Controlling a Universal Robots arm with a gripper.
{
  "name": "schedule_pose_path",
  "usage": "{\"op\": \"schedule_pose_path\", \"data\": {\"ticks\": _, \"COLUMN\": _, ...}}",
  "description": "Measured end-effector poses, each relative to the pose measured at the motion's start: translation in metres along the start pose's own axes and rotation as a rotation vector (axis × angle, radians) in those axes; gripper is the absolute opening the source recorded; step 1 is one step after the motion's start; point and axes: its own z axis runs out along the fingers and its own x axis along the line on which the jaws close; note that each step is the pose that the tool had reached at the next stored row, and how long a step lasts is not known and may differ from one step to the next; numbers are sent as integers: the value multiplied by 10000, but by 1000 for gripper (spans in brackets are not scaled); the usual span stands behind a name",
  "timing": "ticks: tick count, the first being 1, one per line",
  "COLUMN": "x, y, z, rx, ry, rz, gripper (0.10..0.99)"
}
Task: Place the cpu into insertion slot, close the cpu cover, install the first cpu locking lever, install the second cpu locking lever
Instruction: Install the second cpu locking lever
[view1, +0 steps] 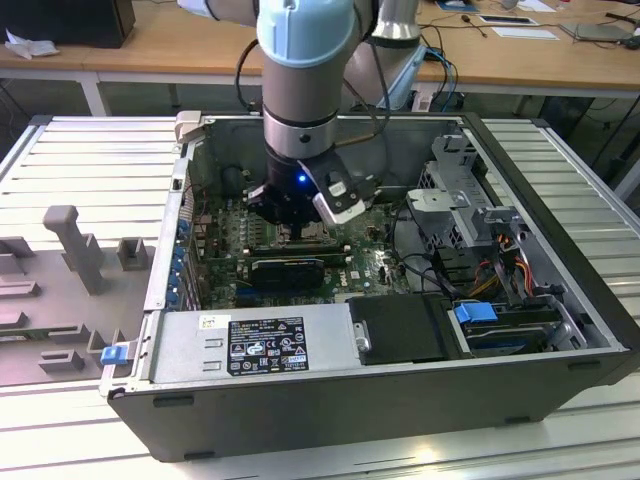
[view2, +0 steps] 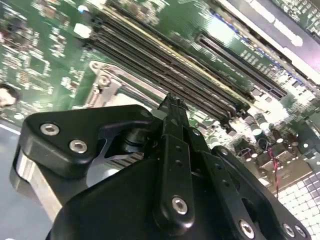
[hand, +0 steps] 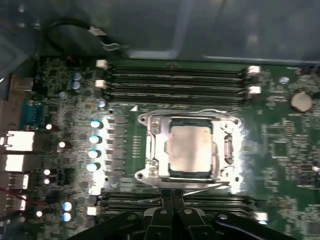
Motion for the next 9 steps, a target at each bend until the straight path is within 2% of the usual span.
{"op": "schedule_pose_path", "data": {"ticks": 2, "x": 66, "y": -8, "z": 71, "rx": -48, "ry": 11, "rz": -82, "gripper": 106}}
{"op": "schedule_pose_path", "data": {"ticks": 6, "x": 97, "y": -17, "z": 136, "rx": -91, "ry": 18, "rz": -141, "gripper": 106}}
{"op": "schedule_pose_path", "data": {"ticks": 9, "x": 143, "y": -37, "z": 160, "rx": -224, "ry": 18, "rz": -179, "gripper": 106}}
